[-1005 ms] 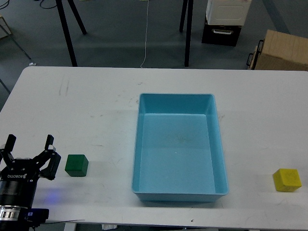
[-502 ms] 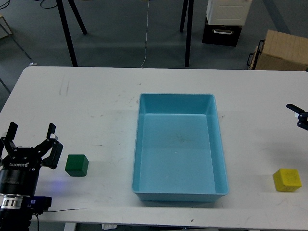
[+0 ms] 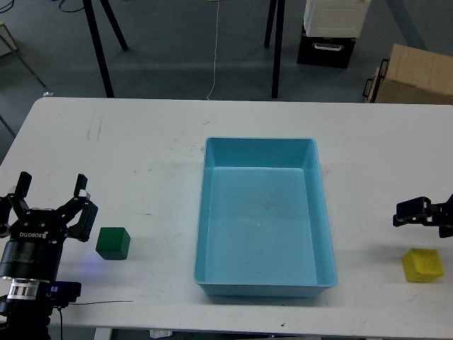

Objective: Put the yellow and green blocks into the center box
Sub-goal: 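Lower the right gripper onto the yellow cube and grasp it, then lift the yellow cube and carry it over the blue bin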

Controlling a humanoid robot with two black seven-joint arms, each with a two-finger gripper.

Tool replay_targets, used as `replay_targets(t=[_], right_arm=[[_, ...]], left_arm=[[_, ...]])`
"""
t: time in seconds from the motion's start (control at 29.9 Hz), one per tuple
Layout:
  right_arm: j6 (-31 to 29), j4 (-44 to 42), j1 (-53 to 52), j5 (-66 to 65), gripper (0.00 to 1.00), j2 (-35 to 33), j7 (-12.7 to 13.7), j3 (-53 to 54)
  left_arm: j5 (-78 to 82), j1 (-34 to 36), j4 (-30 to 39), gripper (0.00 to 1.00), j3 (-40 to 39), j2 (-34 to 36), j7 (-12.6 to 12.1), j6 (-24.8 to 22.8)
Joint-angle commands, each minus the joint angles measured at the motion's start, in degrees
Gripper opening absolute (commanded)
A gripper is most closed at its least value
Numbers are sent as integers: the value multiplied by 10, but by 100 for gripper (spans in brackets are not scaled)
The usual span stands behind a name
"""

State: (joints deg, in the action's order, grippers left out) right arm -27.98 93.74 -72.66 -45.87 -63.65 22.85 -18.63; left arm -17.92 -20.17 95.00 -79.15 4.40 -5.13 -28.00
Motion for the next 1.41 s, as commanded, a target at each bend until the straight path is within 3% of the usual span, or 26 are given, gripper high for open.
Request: replay_targets(t=[0.0, 0.6, 0.64, 0.77, 0.87, 1.07, 1.21, 1.37], right_arm=[[0, 0, 10, -28, 100, 1, 1, -14], [7, -15, 49, -31, 97, 47, 0, -9], [8, -15, 48, -31, 93, 50, 0, -7], [7, -15, 48, -33, 32, 67, 4, -7], [16, -15, 45, -31, 1, 67, 7, -4], [21, -1, 16, -16, 0, 48, 8, 49], [16, 5, -83, 51, 0, 48, 8, 61], [12, -10, -200, 188, 0, 152, 8, 28]], left_arm=[[0, -3, 0, 100, 8, 1, 1, 0], [0, 3, -26, 100, 8, -6, 1, 0], [0, 3, -29, 100, 8, -6, 1, 0], [-1, 5, -32, 100, 8, -6, 2, 0], [-1, 5, -32, 100, 8, -9, 1, 0], [0, 14, -32, 100, 8, -16, 1, 0], [0, 15, -32, 100, 8, -17, 1, 0], [0, 16, -32, 100, 8, -17, 1, 0]])
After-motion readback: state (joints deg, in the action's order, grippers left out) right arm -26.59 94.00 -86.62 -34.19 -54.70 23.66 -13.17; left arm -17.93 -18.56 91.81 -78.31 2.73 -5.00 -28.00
